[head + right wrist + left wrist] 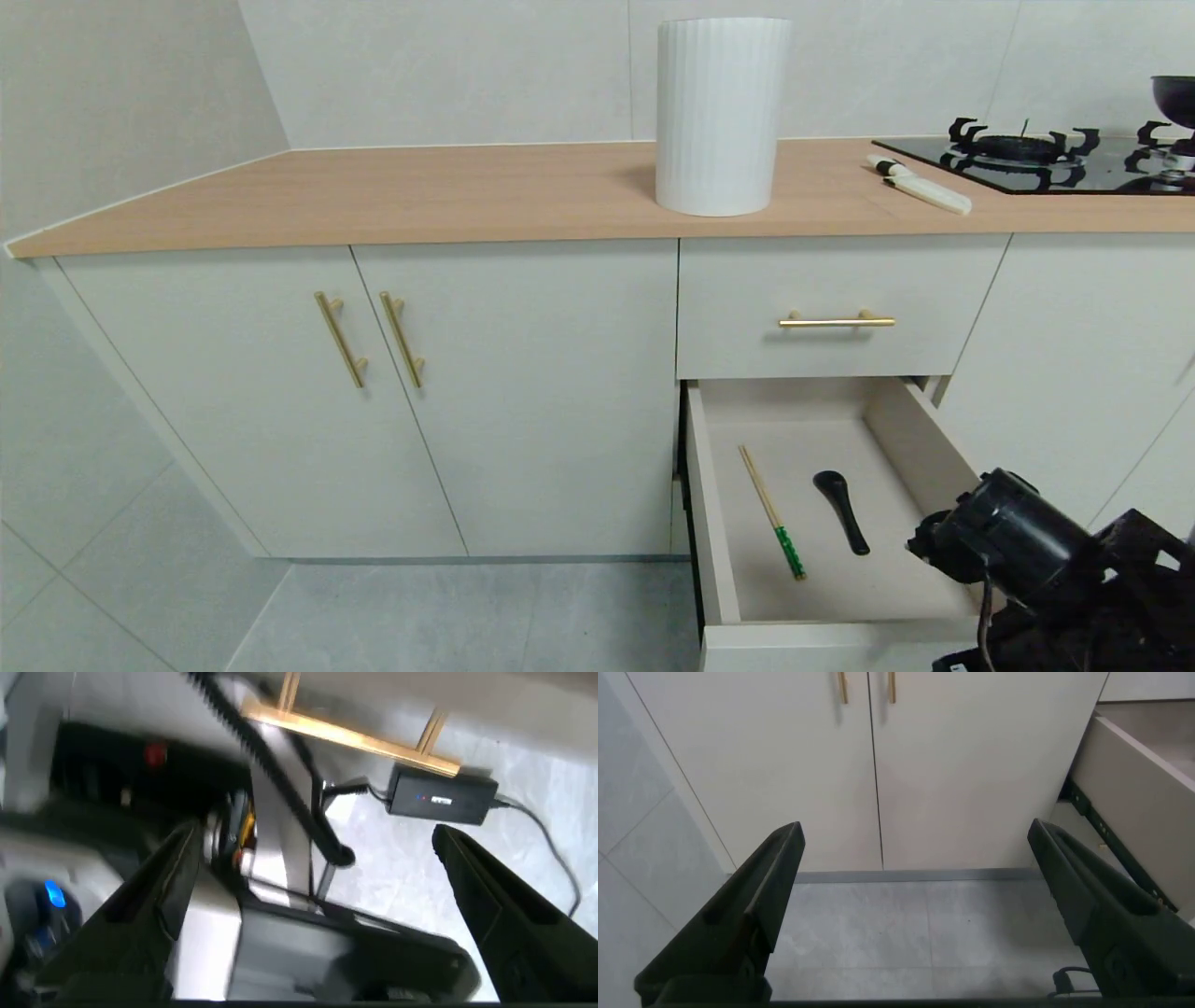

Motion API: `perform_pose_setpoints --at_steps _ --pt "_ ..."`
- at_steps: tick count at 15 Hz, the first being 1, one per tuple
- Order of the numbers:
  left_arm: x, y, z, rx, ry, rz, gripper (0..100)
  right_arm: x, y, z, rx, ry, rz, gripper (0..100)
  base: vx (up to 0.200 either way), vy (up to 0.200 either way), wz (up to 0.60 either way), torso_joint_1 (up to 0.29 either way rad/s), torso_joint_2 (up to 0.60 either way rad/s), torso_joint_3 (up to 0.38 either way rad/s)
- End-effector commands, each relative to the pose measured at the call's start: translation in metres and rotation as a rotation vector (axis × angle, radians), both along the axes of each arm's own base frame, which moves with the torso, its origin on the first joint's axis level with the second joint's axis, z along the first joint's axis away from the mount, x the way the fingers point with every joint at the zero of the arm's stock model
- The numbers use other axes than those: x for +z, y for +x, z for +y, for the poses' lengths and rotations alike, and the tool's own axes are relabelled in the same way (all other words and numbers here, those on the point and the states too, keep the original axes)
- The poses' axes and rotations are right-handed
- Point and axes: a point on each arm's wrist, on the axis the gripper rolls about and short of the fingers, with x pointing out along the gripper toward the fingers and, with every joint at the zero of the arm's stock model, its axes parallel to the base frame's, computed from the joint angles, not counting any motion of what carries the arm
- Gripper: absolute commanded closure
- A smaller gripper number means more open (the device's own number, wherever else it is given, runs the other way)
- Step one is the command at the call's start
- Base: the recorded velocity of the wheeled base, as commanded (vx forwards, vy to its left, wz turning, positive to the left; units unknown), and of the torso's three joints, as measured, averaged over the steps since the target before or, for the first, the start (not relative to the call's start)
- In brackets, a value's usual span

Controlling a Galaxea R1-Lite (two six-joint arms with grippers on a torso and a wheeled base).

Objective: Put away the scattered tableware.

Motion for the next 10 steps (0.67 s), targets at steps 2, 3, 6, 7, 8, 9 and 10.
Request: perform_pose_setpoints --at_steps 2,3,6,7,8,9,10 --pt "0.0 0.0 0.0 0.0 0.0 0.0 0 -0.016 0.015 0.005 -0.051 -0.088 0.016 0 0.0 0.0 0.0 0.0 0.0 0.0" --pt "0.0 0.0 0.0 0.0 0.0 0.0 0 -0.016 0.016 0.005 -0.055 -0.092 0.004 0 0.0 0.0 0.0 0.0 0.0 0.0" --pt "0.0 0.0 0.0 0.0 0.0 0.0 0 -0.016 0.018 0.006 -0.081 -0.08 -0.016 0 0.0 0.0 0.0 0.0 0.0 0.0" --pt "0.0 0.0 0.0 0.0 0.0 0.0 0 -0.016 0.021 0.006 -0.091 -0.081 -0.031 0 0.0 0.0 0.0 0.0 0.0 0.0" --pt "0.0 0.0 0.0 0.0 0.0 0.0 0 -0.018 0.023 0.005 -0.103 -0.089 -0.045 0 0.0 0.0 0.0 0.0 0.0 0.0" --pt "0.0 0.0 0.0 0.0 0.0 0.0 0 -0.019 0.024 0.005 -0.109 -0.105 -0.056 0 0.0 0.0 0.0 0.0 0.0 0.0" --pt "0.0 0.0 0.0 0.0 0.0 0.0 0 -0.02 0.025 0.005 -0.114 -0.12 -0.06 0 0.0 0.0 0.0 0.0 0.0 0.0"
